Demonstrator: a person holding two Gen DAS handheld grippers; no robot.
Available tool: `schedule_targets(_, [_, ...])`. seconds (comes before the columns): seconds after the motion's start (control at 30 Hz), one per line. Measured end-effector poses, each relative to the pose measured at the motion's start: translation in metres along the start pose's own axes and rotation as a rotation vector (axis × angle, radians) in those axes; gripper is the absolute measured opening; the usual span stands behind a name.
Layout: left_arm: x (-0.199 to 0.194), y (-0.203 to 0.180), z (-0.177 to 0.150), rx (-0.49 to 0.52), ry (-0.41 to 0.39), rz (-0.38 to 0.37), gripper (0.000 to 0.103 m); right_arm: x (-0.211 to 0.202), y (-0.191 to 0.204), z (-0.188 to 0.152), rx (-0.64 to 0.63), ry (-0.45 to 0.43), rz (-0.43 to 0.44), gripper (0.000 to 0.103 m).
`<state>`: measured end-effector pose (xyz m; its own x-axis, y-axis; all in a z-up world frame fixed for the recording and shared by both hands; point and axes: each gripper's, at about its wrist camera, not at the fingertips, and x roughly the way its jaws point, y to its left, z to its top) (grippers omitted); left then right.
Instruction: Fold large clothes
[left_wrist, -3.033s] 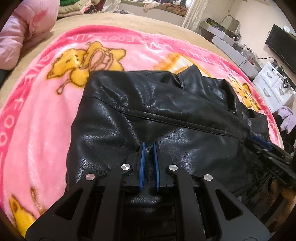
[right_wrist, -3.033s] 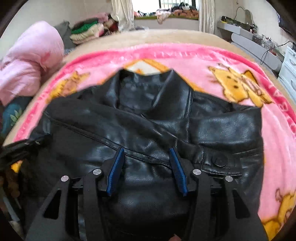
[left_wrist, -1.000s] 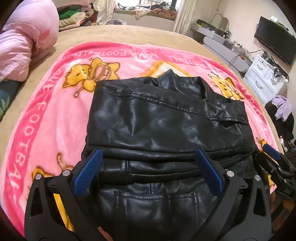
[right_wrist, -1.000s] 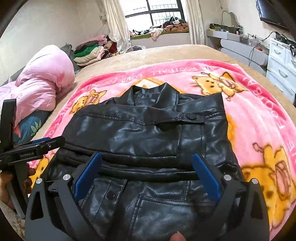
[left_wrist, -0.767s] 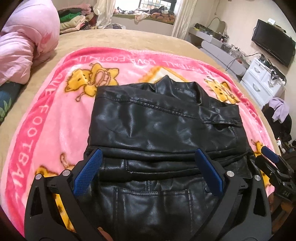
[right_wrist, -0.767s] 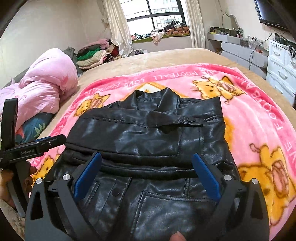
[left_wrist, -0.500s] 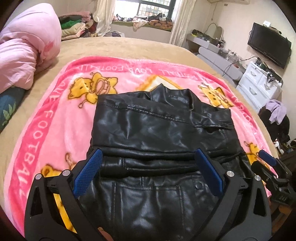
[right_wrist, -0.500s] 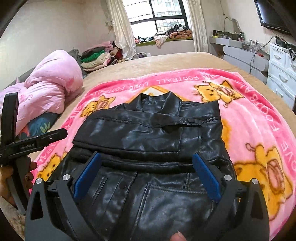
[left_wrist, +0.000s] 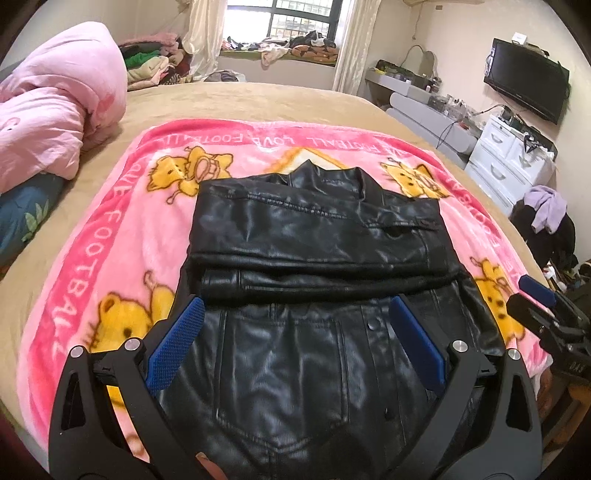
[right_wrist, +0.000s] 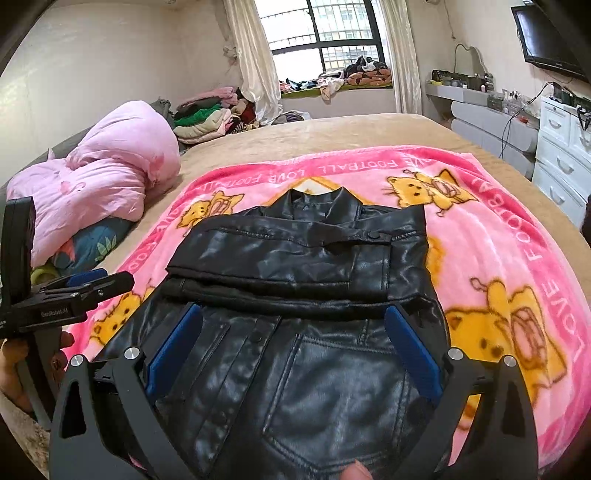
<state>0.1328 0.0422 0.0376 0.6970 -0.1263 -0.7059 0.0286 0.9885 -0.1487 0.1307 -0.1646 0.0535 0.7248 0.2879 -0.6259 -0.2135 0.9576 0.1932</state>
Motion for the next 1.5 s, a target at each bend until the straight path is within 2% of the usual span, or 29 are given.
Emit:
schedule_targets(0.5, [-0.021, 0.001, -0.043, 0.011, 0.039, 0.056, 0.094, -0.027, -0.01, -0.041, 0.0, 0.044, -0.016, 0.098])
schedule_targets(0.87, [-0.022, 0.006, -0.069, 0.016, 0.082, 0.088, 0.094, -0.039, -0.019, -0.067, 0.018, 0.076, -0.024, 0.098])
schedule_targets(1.5, [-0.022, 0.06, -0.102, -0.103, 0.139, 0.158, 0.094, -0.042, -0.047, -0.111, 0.058, 0.156, -0.053, 0.098])
